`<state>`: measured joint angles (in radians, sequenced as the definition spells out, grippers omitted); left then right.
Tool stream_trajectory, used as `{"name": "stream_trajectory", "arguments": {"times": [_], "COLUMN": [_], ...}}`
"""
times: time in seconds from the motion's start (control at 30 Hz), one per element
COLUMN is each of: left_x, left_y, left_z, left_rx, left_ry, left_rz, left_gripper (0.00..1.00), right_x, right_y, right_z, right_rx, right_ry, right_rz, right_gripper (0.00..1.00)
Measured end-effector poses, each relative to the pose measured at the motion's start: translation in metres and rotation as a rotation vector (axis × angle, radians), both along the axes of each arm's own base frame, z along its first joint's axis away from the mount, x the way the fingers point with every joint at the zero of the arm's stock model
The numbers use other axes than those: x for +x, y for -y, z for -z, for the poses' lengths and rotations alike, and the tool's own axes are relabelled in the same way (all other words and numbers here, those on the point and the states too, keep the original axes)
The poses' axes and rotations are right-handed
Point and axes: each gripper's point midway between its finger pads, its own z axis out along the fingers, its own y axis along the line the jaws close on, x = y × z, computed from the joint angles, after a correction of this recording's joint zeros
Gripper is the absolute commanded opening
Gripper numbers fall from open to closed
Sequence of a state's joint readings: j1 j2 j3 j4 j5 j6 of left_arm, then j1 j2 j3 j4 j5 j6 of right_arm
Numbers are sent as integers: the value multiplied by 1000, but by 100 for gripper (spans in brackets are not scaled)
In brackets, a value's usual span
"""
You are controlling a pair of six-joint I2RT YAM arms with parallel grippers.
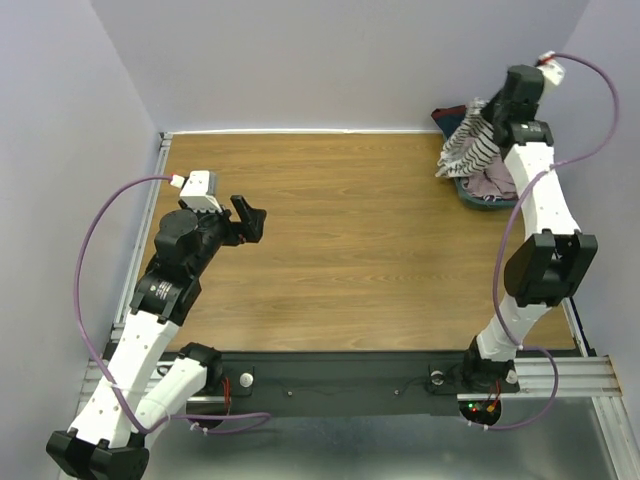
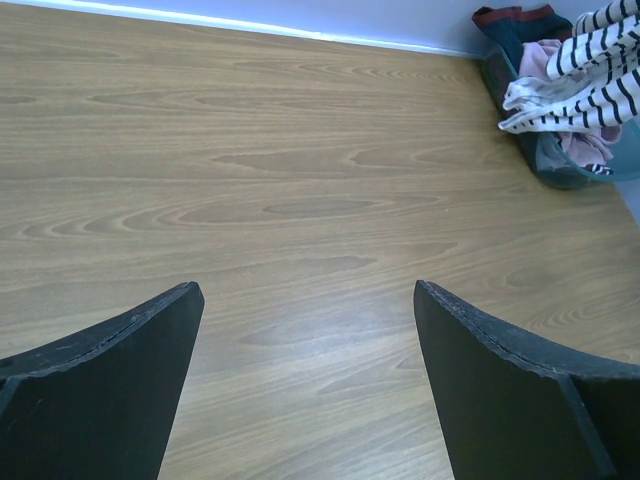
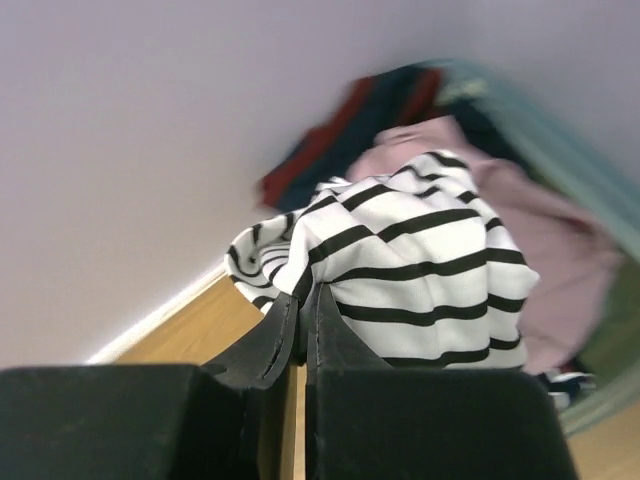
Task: Fold and stack the tank tops
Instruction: Move the tank top to the center of the board
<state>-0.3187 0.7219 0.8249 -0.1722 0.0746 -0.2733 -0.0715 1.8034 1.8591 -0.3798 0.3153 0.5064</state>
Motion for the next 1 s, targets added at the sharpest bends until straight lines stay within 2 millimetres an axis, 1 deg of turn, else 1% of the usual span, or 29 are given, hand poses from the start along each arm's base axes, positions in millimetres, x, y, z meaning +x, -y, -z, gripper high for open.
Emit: {"name": "stream_trajectory", "arguments": {"times": [0.03,0.1,0.13,0.2,0.23,0.27,0.3,0.33,0.37,0.4,0.43,0.47,0.5,0.53,0.57,0.63,0.67,0.7,0.73,0.77,0.87,0.9,0.93,1.0], "left_x": [1,2,3,5,5,6,6,7,7,7,8,8,9,11,12,15,16,16,17,16,0,-4,-10,-17], "left_y": [-1,-4,-6,-11,-13,-15,-16,-18,-19,-20,-20,-20,-20,-19,-18,-13,-10,-8,-5,-2,6,8,11,17], "left_z": [0,2,2,3,3,4,4,4,4,5,6,9,12,20,31,57,72,85,97,114,161,169,179,192], "left_rx": [0,-1,-3,-13,-21,-37,-46,-57,-69,-86,-100,-111,-123,-133,-136,-146,-153,-151,-157,-162,-188,-198,-214,-232], "left_ry": [-2,-8,-11,-19,-23,-30,-33,-38,-43,-50,-54,-63,-71,-88,-117,-188,-226,-262,-296,-337,-455,-476,-503,-537], "left_rz": [-7,-28,-46,-79,-94,-117,-128,-143,-155,-168,-178,-187,-190,-194,-200,-199,-198,-196,-192,-185,-161,-154,-143,-124], "left_gripper": [99,99,98,98,98,98,98,98,98,98,98,98,98,98,97,90,84,81,78,72,69,67,66,66], "right_x": [1,3,0,-15,-33,-46,-80,-104,-132,-160,-178,-187,-197,-207,-214,-224,-231,-236,-238,-239,-240,-242,-244,-247], "right_y": [-13,-82,-124,-200,-247,-271,-321,-346,-365,-370,-362,-352,-328,-304,-285,-258,-247,-243,-242,-244,-250,-249,-248,-243], "right_z": [-5,-13,-13,-4,5,13,38,55,79,109,135,152,180,206,223,243,252,255,253,250,234,229,226,218], "right_rx": [-3,-12,-16,-20,-21,-24,-24,-22,-13,-4,-3,-8,-5,-13,-10,-6,2,10,19,32,67,77,81,83], "right_ry": [8,23,26,20,11,0,-41,-69,-107,-173,-234,-268,-322,-383,-421,-469,-491,-500,-491,-481,-415,-397,-386,-357], "right_rz": [-35,-197,-293,-458,-560,-613,-738,-809,-877,-910,-912,-893,-832,-772,-721,-648,-615,-602,-599,-605,-623,-626,-626,-617], "right_gripper": [0,0,0,0,0,0,1,4,12,30,41,51,66,70,73,77,77,77,77,77,77,77,77,77]}}
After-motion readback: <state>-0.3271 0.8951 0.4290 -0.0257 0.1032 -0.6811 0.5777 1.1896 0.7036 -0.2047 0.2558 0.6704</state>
